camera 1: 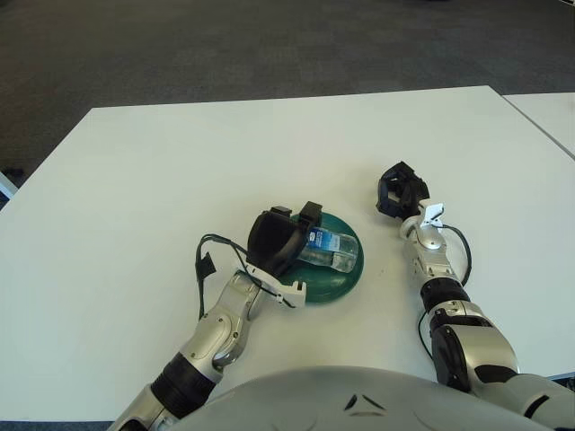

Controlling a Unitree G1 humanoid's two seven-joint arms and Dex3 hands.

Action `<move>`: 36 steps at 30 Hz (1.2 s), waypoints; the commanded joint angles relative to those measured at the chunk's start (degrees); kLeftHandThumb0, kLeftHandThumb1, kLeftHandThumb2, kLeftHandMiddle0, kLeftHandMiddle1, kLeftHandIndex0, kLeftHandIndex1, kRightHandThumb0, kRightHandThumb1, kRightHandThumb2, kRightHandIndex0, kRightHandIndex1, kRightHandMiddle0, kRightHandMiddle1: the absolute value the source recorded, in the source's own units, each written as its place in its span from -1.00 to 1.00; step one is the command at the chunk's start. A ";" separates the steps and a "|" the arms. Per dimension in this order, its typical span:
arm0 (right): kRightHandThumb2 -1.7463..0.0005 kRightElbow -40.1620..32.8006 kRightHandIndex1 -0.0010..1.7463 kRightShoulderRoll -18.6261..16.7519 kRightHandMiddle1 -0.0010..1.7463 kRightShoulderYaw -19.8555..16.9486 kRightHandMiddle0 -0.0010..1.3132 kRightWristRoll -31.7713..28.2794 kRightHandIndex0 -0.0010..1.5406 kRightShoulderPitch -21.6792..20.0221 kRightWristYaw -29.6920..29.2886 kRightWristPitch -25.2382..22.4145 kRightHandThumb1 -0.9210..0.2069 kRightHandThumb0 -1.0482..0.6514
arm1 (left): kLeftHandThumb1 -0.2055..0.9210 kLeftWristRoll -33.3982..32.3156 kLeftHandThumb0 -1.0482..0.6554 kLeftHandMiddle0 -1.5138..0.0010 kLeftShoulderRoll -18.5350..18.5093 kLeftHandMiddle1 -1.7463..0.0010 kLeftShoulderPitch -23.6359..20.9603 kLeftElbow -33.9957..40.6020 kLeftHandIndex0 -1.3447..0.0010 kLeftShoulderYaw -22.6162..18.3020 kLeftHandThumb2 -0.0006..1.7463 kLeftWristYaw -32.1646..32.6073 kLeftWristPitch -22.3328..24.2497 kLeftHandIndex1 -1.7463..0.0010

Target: Put the bottle into the plate.

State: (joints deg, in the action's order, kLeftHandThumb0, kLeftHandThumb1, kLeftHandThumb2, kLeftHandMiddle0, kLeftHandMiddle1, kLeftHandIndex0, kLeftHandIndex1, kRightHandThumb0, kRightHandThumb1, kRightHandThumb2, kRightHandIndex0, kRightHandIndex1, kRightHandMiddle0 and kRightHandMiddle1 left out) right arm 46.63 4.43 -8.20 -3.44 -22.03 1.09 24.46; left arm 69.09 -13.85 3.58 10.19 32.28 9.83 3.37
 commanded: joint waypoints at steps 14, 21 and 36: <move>-0.36 -7.21 1.00 -1.66 1.00 -0.81 -0.18 -3.30 0.42 3.08 2.46 -1.63 -0.10 -0.29 | -0.32 -4.30 -0.39 -0.54 -1.28 -1.00 -1.28 -3.28 -0.07 -0.61 0.69 -4.57 -0.12 -1.00; -0.40 -8.11 1.00 -1.61 1.00 -1.17 -0.15 -3.75 0.41 3.36 3.13 -1.58 -0.06 -0.30 | 0.64 -11.59 -0.62 0.11 -1.34 -1.00 -0.54 -1.33 0.59 -1.64 -0.15 -10.24 -0.94 -0.74; -0.43 -8.01 1.00 -1.49 1.00 -1.86 -0.13 -3.91 0.43 3.00 3.60 -2.14 -0.02 -0.31 | 1.00 -8.31 -1.00 0.99 -3.64 0.98 1.61 5.36 1.00 -1.41 -0.02 -18.67 2.16 0.97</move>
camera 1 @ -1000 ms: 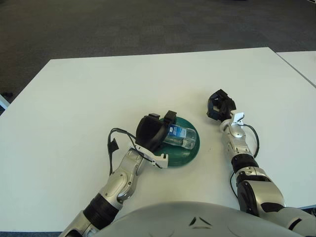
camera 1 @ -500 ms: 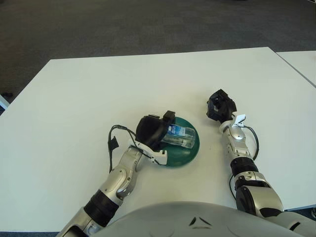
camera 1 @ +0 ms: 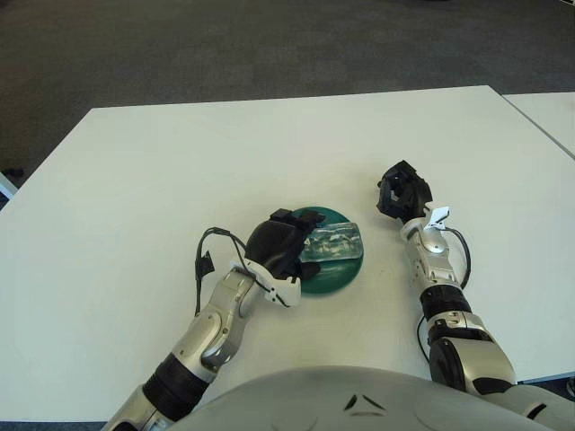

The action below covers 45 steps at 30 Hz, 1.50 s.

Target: Put the bottle into the plate.

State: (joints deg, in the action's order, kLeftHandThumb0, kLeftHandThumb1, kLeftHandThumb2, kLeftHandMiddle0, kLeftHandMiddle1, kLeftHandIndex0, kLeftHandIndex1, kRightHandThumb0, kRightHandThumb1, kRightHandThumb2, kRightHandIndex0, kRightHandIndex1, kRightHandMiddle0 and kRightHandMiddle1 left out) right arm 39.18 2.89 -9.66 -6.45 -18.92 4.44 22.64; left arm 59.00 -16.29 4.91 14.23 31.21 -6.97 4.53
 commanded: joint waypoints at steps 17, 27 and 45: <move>-0.47 0.29 1.00 0.12 1.00 -0.50 -0.10 -0.56 0.42 -1.26 -0.40 -1.96 0.03 -0.32 | 1.00 9.07 -1.00 1.00 -2.87 1.00 0.41 7.95 1.00 -0.75 -0.04 -6.56 2.01 1.00; -0.46 0.41 1.00 0.37 1.00 -0.32 -0.10 -0.09 0.40 -1.37 -0.81 -2.86 0.02 -0.32 | 1.00 8.96 -1.00 1.00 -3.79 1.00 0.04 7.13 1.00 -3.14 0.00 -3.20 0.20 1.00; -0.47 2.25 1.00 0.60 1.00 -0.59 -0.10 -0.60 0.40 -2.06 -0.57 -2.90 0.03 -0.32 | 1.00 -40.27 -0.98 0.80 20.01 0.98 0.61 -4.70 0.94 -26.67 0.28 11.18 -2.67 0.80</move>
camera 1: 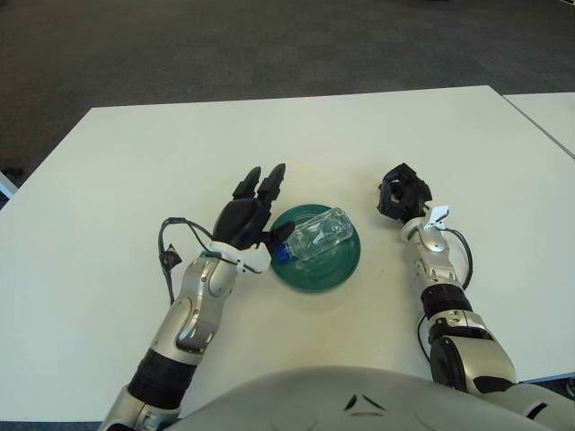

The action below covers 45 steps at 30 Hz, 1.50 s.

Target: Put the bottle into the plate.

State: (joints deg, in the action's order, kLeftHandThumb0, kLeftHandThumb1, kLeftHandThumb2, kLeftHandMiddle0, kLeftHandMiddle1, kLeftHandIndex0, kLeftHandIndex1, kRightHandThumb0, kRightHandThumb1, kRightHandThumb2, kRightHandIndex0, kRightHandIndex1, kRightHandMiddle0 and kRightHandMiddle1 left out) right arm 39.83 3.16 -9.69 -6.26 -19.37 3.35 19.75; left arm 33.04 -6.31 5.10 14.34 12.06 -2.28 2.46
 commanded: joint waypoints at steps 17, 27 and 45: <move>-0.52 1.89 1.00 0.58 1.00 -1.51 -0.05 -1.07 0.42 -1.41 0.39 -0.33 0.10 -0.33 | 0.57 -28.35 -0.24 0.11 18.31 -0.95 -8.71 -21.49 0.48 -18.48 -0.01 27.33 -8.94 -0.99; -0.53 0.92 1.00 0.53 1.00 -1.53 -0.05 -1.05 0.45 -0.86 1.00 -0.49 0.10 -0.33 | 0.27 -35.44 -0.27 -0.27 19.87 -1.00 -11.30 -24.84 0.31 -19.44 0.22 30.59 -9.51 -1.00; -0.56 -2.36 1.00 -0.67 1.00 -1.26 -0.02 -2.00 0.49 0.86 1.54 -0.04 0.15 -0.35 | 0.08 -39.66 -0.30 -0.60 17.60 -1.00 -11.86 -33.59 0.18 -16.60 0.39 26.02 -18.75 -1.00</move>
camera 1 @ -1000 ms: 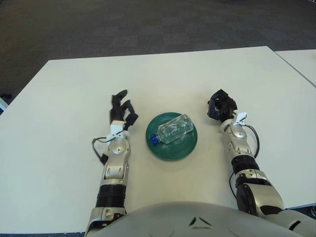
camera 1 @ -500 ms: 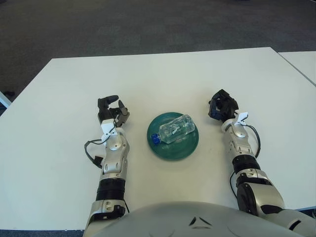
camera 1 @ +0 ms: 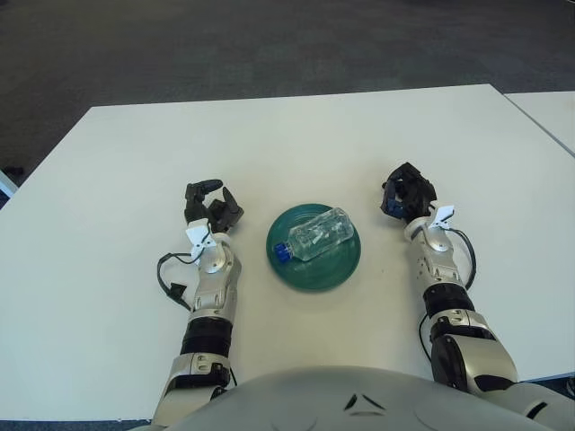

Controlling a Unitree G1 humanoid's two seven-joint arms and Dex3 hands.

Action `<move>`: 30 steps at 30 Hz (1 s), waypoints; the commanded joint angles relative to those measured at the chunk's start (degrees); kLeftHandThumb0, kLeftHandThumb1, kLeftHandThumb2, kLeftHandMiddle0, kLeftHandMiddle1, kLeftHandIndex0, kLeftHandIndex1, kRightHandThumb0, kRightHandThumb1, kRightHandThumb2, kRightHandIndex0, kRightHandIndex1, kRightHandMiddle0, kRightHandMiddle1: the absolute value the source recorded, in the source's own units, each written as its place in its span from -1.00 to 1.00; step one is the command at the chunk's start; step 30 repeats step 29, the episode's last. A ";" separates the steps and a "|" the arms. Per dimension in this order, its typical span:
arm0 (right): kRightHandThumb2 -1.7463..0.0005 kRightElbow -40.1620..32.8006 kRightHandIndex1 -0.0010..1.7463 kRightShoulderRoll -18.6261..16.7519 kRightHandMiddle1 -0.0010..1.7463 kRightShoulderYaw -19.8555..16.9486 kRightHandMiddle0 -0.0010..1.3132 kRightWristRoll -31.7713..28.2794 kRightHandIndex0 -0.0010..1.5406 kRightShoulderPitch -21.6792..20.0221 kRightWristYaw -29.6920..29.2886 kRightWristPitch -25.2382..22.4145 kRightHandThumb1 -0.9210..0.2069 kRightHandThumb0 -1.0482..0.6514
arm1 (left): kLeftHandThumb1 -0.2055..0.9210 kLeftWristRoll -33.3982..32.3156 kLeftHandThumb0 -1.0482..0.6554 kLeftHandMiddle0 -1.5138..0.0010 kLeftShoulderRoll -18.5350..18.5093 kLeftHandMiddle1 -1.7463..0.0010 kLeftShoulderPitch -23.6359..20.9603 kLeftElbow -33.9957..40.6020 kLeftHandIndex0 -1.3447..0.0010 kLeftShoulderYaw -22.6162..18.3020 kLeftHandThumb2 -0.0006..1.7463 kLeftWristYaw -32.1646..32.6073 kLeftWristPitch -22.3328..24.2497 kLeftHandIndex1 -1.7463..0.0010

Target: Put the bottle into the plate.

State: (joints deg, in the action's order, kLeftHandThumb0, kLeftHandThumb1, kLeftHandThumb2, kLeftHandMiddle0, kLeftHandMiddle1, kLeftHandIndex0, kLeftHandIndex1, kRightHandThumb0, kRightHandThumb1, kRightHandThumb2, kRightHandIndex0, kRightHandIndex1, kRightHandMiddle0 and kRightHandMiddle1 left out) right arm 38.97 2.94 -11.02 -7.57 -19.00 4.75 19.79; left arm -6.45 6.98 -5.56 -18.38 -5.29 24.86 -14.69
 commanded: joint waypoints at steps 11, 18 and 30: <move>-0.60 -3.35 1.00 -1.43 1.00 1.08 0.02 -1.30 0.50 2.73 4.06 2.39 0.19 -0.36 | 0.00 0.52 -0.32 -0.64 2.65 -1.00 -0.20 -3.63 0.14 2.06 0.44 -5.24 -4.89 -1.00; -0.60 -4.32 1.00 -1.95 1.00 1.39 0.02 -1.66 0.51 3.27 4.84 2.05 0.20 -0.36 | -0.06 1.44 -0.33 -0.65 2.15 -1.00 0.24 -4.14 0.09 2.44 0.49 -6.41 -5.52 -1.00; -0.59 -4.24 1.00 -2.20 1.00 1.37 0.01 -2.10 0.51 3.37 6.45 2.97 0.19 -0.36 | -0.07 1.51 -0.33 -0.67 1.45 -1.00 0.48 -4.47 0.09 2.45 0.50 -8.70 -5.99 -1.00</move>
